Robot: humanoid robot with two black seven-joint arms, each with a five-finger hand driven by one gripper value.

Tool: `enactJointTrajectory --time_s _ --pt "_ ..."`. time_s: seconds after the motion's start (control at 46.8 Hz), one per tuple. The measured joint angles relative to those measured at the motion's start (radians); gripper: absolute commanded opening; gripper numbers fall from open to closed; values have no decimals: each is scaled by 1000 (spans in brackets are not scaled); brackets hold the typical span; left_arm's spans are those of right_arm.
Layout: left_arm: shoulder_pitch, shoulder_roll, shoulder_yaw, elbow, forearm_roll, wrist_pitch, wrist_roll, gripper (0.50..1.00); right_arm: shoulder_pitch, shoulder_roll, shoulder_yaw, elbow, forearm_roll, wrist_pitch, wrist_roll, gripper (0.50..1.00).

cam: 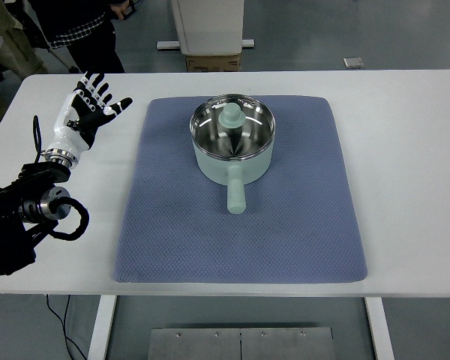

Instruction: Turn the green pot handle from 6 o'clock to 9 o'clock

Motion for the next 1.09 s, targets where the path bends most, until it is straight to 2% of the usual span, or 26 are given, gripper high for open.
enactJointTrajectory --time_s 1.091 --pt "11 -1 -1 0 0 0 0 1000 0 0 0 0 0 0 0 1000"
